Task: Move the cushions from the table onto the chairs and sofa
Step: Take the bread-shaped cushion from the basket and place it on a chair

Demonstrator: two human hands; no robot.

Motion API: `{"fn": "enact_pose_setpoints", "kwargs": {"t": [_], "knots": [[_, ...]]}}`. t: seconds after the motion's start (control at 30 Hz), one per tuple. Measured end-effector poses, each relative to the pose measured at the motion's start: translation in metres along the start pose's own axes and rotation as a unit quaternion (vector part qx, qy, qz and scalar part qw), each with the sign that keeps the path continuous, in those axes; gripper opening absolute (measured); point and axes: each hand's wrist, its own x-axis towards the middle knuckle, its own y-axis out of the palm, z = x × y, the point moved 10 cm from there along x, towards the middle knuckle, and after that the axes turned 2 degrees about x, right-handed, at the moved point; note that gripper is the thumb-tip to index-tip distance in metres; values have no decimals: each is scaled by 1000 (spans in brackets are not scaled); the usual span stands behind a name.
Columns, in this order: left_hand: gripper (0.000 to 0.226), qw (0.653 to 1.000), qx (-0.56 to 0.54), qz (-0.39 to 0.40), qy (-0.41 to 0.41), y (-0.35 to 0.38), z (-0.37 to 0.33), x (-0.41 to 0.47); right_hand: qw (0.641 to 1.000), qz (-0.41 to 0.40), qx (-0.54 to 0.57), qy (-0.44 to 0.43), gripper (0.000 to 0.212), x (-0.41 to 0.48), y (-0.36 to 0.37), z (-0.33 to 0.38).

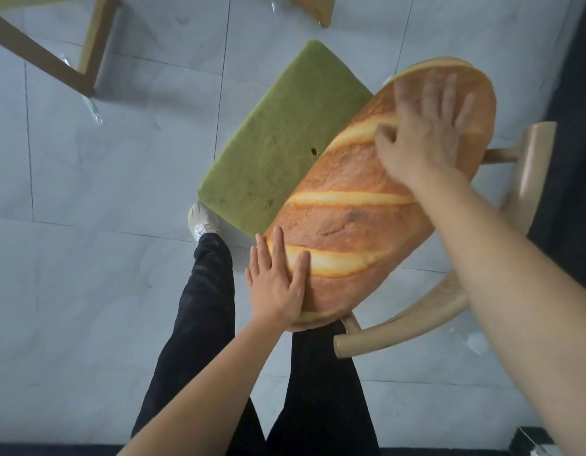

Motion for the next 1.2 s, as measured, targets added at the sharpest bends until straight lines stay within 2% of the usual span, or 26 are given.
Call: {"fn": "enact_pose_setpoints", "kwargs": {"t": [0.07, 0.13, 0.2, 0.27, 0.37, 0.47, 0.57, 0.67, 0.77, 0.83, 0.97, 1.03, 1.13, 1.2], "knots": [[81, 1000, 9, -16, 5, -2, 0, 6, 994, -7, -2, -112, 71, -45, 11, 45], [79, 999, 17, -26, 11, -1, 5, 6, 963, 45, -68, -257, 80, -97, 45, 81], [80, 999, 25, -26, 23, 2, 7, 4, 936, 88, -120, -319, 90, -110, 62, 76], [81, 999, 31, -23, 29, 6, 5, 5, 936, 98, -146, -304, 99, -78, 55, 52], [81, 999, 40, -22, 27, 8, 3, 4, 966, 88, -152, -191, 107, -12, 29, 9], [81, 998, 43, -12, 36, 6, 3, 3, 991, 87, -89, -57, 102, 32, 15, -29], [79, 999, 37, -11, 31, 4, 4, 6, 996, 77, -45, 9, 96, 36, 15, -35], [79, 999, 29, -16, 25, 4, 3, 7, 999, 18, -40, 6, 87, 0, 18, -14], [82, 1000, 18, -21, 12, 5, 0, 8, 997, -21, -25, -68, 78, -66, 33, 19], [83, 1000, 11, -24, 7, 5, 0, 7, 994, -27, -28, -102, 72, -103, 47, 30], [80, 1000, 14, -20, 18, 3, -2, 3, 993, -33, 2, -113, 67, -130, 57, 24], [73, 1000, 16, -5, 11, 2, 0, 0, 993, -20, 13, -113, 66, -129, 56, 26], [69, 999, 27, 6, 27, -23, -17, -17, 993, 48, 42, -99, 66, -129, 49, 29], [64, 998, 12, -11, 54, -59, -40, -39, 984, 104, 116, -80, 65, -140, 34, 30]]}}
